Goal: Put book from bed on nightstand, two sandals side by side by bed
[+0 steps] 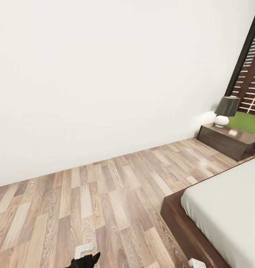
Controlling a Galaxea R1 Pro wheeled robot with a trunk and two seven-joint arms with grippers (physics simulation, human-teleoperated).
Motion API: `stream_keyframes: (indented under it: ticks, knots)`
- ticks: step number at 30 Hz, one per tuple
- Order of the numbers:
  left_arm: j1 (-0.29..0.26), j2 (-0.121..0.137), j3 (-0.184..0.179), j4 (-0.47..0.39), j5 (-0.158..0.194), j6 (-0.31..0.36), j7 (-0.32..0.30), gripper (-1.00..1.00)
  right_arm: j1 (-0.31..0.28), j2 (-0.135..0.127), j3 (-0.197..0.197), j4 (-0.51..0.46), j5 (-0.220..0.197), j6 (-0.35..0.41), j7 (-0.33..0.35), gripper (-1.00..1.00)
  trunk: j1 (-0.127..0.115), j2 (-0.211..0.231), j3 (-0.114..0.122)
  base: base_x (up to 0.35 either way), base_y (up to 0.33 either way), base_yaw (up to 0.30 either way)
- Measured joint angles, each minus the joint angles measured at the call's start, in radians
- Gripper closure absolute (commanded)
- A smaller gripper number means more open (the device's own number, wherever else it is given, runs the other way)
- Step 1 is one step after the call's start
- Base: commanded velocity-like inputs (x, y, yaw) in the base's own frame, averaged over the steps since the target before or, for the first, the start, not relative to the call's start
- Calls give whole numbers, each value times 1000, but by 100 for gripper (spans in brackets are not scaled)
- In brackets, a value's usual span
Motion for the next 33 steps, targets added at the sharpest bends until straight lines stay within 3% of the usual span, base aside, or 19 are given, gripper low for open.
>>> stream_keyframes:
  ticks: [19, 23, 33]
  knots:
    - [0, -2, -1, 20, -2, 1, 0, -100, 0, 0, -1, 1, 0, 0, 0, -100, 0, 0, 0, 0, 0, -300]
    - [5, -2, -1, 41, -2, 1, 0, -100, 0, 1, 0, 43, 0, 0, 0, -100, 0, 0, 0, 0, 0, -300]
    - [142, 6, -1, 46, -4, 0, 0, -100, 5, 2, 1, 152, 0, 1, 0, -100, 0, 0, 0, 0, 0, -300]
